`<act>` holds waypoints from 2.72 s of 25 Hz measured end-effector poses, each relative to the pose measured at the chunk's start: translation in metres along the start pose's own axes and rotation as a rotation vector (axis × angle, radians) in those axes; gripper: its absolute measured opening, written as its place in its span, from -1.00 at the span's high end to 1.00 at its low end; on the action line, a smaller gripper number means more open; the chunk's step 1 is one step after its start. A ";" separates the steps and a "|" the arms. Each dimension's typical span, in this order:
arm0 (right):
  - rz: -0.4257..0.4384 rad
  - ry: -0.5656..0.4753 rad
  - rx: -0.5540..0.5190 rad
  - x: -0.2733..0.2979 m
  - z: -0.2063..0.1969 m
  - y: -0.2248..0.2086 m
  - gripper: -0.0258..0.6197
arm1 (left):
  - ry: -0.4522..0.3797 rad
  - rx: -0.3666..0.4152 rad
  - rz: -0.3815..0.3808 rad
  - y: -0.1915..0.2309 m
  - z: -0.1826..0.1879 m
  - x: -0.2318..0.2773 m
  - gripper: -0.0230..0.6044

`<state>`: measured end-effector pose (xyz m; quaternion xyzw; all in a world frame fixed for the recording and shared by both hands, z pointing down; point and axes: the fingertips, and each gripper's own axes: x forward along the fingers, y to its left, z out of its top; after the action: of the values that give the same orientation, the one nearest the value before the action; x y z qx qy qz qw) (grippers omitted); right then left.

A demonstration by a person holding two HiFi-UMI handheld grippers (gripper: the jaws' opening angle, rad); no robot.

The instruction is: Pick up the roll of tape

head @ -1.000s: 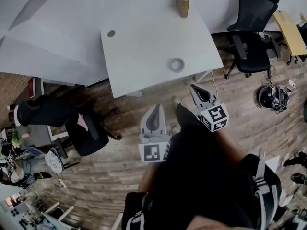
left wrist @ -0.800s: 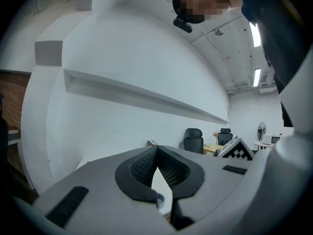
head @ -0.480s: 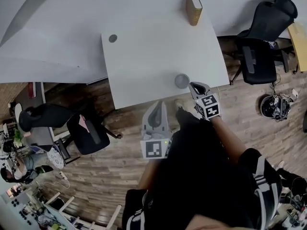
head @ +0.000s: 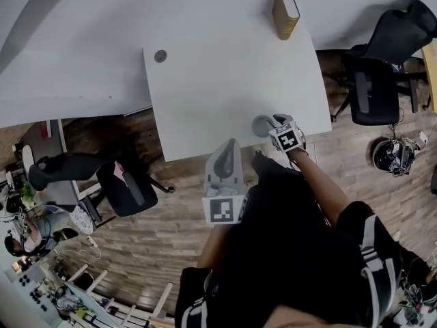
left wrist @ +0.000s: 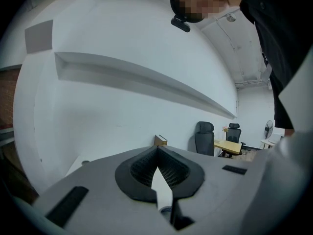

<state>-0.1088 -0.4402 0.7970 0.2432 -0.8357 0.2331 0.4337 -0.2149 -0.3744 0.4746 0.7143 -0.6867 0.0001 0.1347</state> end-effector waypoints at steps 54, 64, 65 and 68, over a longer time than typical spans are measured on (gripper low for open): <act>-0.067 -0.681 0.078 -0.331 -0.084 0.187 0.71 | -0.149 0.065 -0.057 -0.081 -0.027 -0.327 0.87; -0.053 -0.897 0.026 -0.451 -0.111 0.202 0.71 | -0.174 0.111 -0.035 -0.133 -0.033 -0.336 0.87; -0.051 -0.913 0.021 -0.458 -0.116 0.203 0.71 | -0.172 0.110 -0.037 -0.139 -0.036 -0.335 0.87; -0.046 -0.925 0.028 -0.469 -0.129 0.203 0.71 | -0.162 0.107 -0.049 -0.156 -0.039 -0.335 0.87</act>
<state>0.0836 -0.1103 0.4343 0.3460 -0.9325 0.1018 0.0169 -0.0740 -0.0351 0.4198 0.7349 -0.6765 -0.0242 0.0402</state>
